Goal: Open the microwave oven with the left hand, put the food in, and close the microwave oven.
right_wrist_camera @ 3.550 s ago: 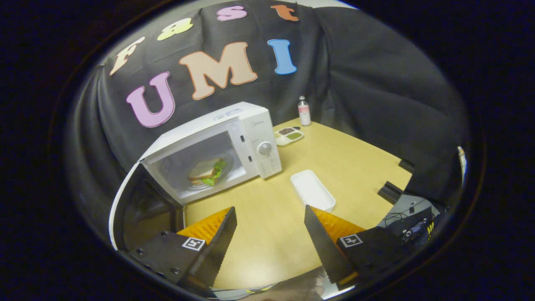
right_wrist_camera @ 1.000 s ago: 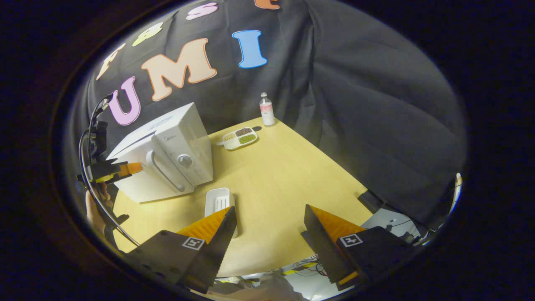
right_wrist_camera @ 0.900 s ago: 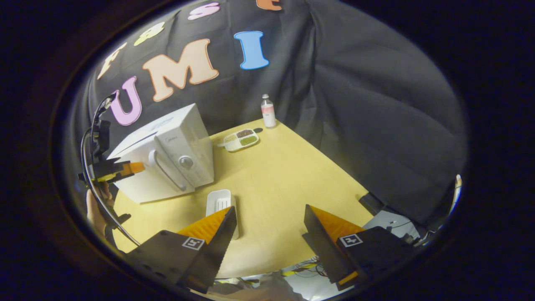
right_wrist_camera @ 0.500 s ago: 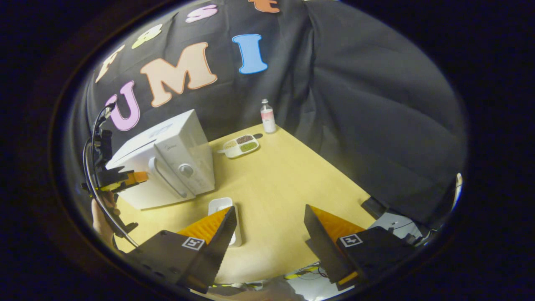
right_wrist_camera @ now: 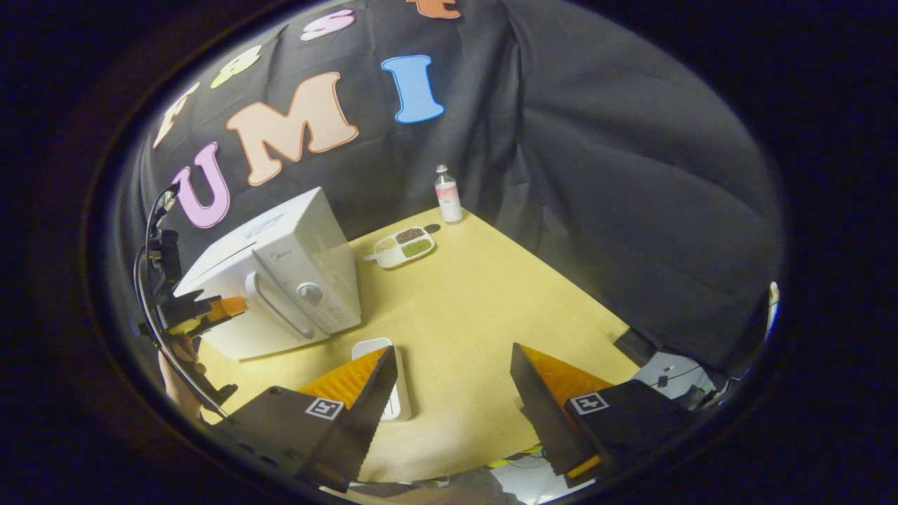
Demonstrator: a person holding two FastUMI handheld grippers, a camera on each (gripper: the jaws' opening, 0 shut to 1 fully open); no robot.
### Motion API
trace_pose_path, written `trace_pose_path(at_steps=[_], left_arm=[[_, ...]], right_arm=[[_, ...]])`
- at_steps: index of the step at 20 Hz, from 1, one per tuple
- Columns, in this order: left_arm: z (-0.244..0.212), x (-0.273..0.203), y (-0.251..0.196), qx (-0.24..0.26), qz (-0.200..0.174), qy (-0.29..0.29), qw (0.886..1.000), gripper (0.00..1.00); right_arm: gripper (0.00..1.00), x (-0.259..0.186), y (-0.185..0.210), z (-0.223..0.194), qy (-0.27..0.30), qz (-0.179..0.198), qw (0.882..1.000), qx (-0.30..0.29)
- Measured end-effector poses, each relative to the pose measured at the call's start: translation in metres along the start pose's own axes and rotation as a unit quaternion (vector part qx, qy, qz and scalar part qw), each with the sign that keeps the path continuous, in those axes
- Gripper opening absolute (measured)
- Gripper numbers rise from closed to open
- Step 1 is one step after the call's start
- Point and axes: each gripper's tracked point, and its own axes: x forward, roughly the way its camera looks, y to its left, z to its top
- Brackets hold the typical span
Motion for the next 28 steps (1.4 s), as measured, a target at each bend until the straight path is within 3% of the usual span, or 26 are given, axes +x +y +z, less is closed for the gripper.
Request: trace_pose_path(at_steps=[4,5,6,7,8,9,10,11,14,15,16,17,18,19,21,22,23,25,27,28], left_arm=[[0.004,-0.001,0.003,-0.010,0.000,-0.007,1.000,0.00],[0.013,0.004,0.008,0.005,0.009,-0.020,1.000,0.01],[0.007,0.001,0.008,-0.001,0.011,-0.008,1.000,0.02],[0.006,0.004,0.007,0.000,0.009,-0.006,1.000,0.00],[0.007,0.005,0.008,0.005,0.005,-0.009,1.000,0.00],[0.006,0.004,0.008,0.006,0.002,-0.007,1.000,0.01],[0.004,0.004,0.008,0.008,-0.002,-0.005,1.000,0.01],[0.003,0.004,0.009,0.012,-0.007,-0.003,1.000,0.00],[-0.007,0.003,0.026,0.023,0.010,0.010,1.000,0.01],[-0.010,-0.001,0.028,0.016,0.004,0.016,1.000,0.01],[-0.014,-0.005,0.027,0.004,-0.007,0.021,1.000,0.03],[-0.019,-0.010,0.031,-0.006,-0.012,0.024,1.000,0.03],[-0.023,-0.018,0.036,-0.009,-0.012,0.031,0.999,0.04],[-0.026,-0.027,0.039,-0.006,-0.013,0.033,0.999,0.03],[-0.025,-0.045,0.049,0.005,-0.006,0.026,1.000,0.17],[-0.023,-0.054,0.052,0.007,-0.004,0.019,1.000,0.17],[-0.020,-0.064,0.057,0.008,-0.001,0.012,1.000,0.39],[-0.016,-0.080,0.066,0.017,0.007,0.003,1.000,0.58],[-0.012,-0.098,0.084,0.028,0.039,0.003,0.999,0.99],[-0.006,-0.104,0.084,0.028,0.036,-0.008,0.999,0.96]], right_arm=[[1.00,0.004,0.007,0.002,0.001,0.007,1.000,-0.014],[0.92,0.005,0.010,0.001,0.002,0.008,1.000,-0.017],[1.00,0.005,0.011,0.001,0.002,0.010,1.000,-0.020],[0.92,0.007,0.012,0.002,0.002,0.012,1.000,-0.022],[1.00,0.007,0.015,0.004,0.001,0.014,1.000,-0.022],[0.92,0.008,0.018,0.005,-0.001,0.017,1.000,-0.024],[0.92,0.009,0.022,0.006,-0.002,0.021,0.999,-0.027],[1.00,0.010,0.027,0.006,-0.003,0.027,0.999,-0.031],[1.00,0.013,0.041,0.010,-0.008,0.043,0.998,-0.048],[0.92,0.014,0.044,0.012,-0.012,0.045,0.997,-0.054],[1.00,0.014,0.047,0.015,-0.017,0.047,0.997,-0.058],[0.92,0.015,0.048,0.017,-0.022,0.047,0.997,-0.063],[0.92,0.013,0.050,0.019,-0.026,0.047,0.996,-0.067],[1.00,0.014,0.054,0.019,-0.029,0.049,0.996,-0.071],[1.00,0.013,0.061,0.021,-0.031,0.054,0.995,-0.077],[1.00,0.013,0.066,0.022,-0.033,0.059,0.994,-0.081],[1.00,0.014,0.074,0.024,-0.034,0.066,0.994,-0.084],[1.00,0.011,0.091,0.031,-0.045,0.082,0.992,-0.090],[1.00,0.009,0.106,0.039,-0.055,0.096,0.989,-0.098],[1.00,0.008,0.114,0.043,-0.058,0.103,0.988,-0.102]])
